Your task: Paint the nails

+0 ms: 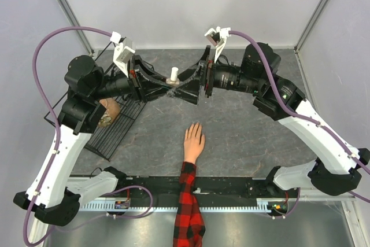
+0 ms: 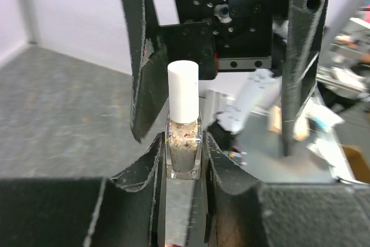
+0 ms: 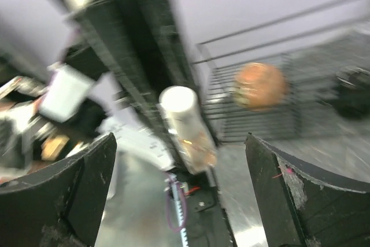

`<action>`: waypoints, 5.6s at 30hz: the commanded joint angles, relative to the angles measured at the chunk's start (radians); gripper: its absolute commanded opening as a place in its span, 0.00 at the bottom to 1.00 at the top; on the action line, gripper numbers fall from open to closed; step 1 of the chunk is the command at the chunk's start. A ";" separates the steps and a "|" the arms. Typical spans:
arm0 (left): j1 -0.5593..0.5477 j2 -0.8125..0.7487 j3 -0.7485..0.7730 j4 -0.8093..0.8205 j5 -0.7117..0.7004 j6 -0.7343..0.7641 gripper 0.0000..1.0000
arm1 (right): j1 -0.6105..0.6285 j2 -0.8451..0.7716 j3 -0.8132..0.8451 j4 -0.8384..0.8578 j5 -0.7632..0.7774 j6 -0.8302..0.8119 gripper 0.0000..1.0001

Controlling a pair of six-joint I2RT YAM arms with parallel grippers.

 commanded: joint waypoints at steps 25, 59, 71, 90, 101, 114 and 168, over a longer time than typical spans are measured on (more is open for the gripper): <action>-0.037 0.027 0.032 -0.046 -0.464 0.192 0.02 | 0.096 0.299 0.478 -0.359 0.648 -0.020 0.40; -0.026 -0.001 -0.007 0.200 0.090 -0.036 0.02 | 0.029 0.056 0.144 -0.083 -0.023 -0.043 0.77; -0.026 0.033 0.094 -0.125 -0.223 0.291 0.02 | 0.045 0.185 0.415 -0.375 0.504 0.025 0.72; -0.006 0.076 0.102 0.132 0.176 0.076 0.02 | 0.082 0.178 0.374 -0.283 0.285 -0.109 0.00; -0.006 0.035 -0.087 0.707 0.428 -0.541 0.02 | 0.052 0.056 0.039 0.320 -0.449 0.193 0.00; -0.005 0.024 0.074 0.114 0.133 -0.002 0.02 | 0.047 0.087 0.244 -0.186 0.019 -0.067 0.67; -0.037 0.001 0.071 -0.383 -0.254 0.661 0.02 | 0.044 0.351 0.649 -0.659 0.294 -0.138 0.43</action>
